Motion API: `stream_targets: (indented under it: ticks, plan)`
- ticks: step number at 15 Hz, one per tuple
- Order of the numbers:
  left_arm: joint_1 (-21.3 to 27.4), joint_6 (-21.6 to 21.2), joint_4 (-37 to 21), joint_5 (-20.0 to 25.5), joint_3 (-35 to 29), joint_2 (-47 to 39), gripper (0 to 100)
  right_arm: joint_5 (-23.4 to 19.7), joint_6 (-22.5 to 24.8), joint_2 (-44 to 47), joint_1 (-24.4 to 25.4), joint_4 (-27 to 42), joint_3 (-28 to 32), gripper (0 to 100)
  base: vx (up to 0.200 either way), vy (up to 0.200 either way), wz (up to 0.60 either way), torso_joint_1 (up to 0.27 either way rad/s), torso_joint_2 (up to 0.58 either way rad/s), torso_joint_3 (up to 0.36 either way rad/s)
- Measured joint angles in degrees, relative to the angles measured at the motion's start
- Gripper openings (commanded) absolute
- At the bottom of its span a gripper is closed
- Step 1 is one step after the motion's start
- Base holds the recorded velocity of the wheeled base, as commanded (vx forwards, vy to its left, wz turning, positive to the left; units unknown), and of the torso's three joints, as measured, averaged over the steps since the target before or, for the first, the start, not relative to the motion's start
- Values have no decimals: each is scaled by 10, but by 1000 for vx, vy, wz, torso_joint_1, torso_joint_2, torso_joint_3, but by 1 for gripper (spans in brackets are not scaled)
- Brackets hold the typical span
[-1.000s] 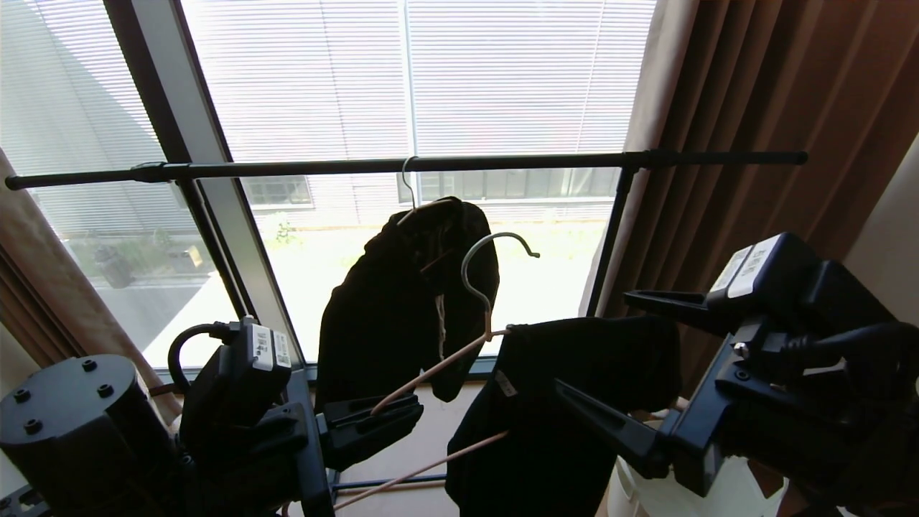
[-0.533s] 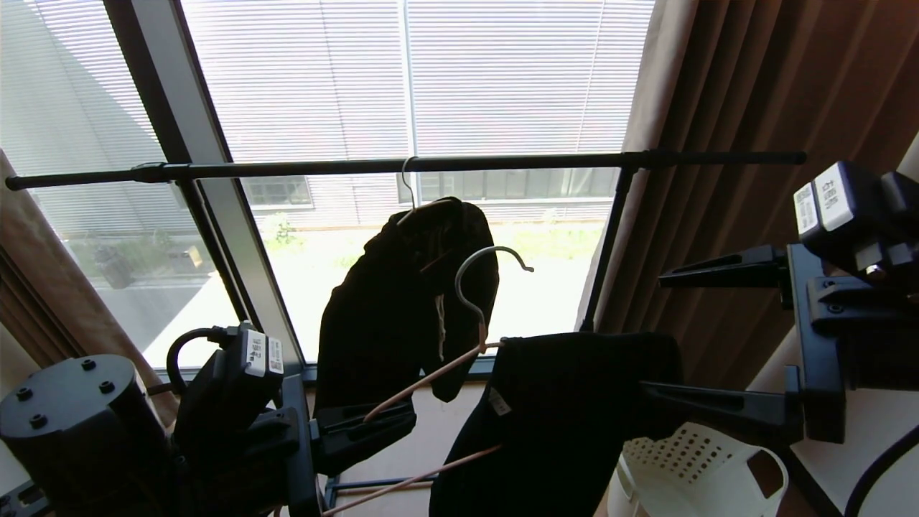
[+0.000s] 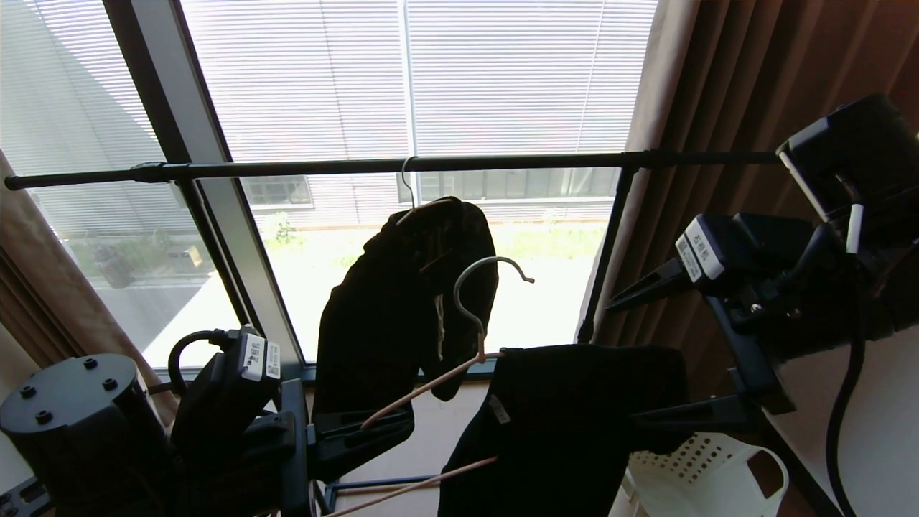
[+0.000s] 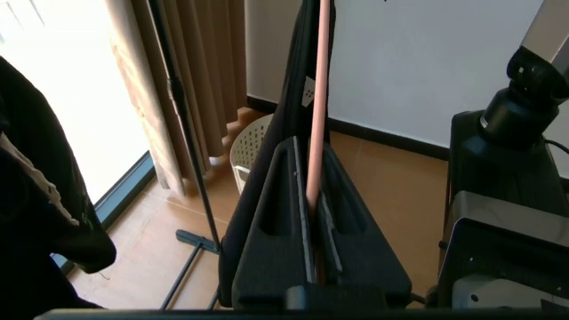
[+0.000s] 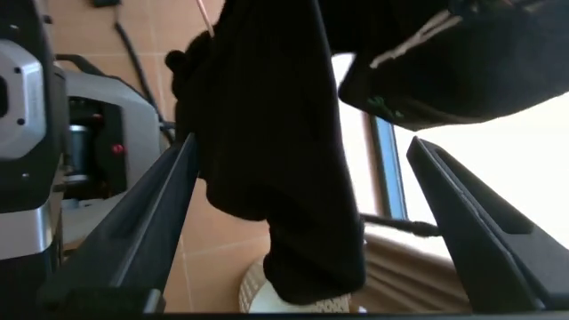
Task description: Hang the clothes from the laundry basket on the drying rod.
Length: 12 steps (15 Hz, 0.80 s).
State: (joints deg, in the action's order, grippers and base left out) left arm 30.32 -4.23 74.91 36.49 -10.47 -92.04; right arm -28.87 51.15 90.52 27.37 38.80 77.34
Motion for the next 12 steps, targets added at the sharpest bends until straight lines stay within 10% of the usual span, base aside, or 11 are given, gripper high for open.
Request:
stream_targets:
  ticks: [12]
  plan:
    - [10, 3, 2, 14, -8, 1, 0, -90, 3, 99, -9, 9, 33, 100, 0, 0, 0, 0, 0, 0]
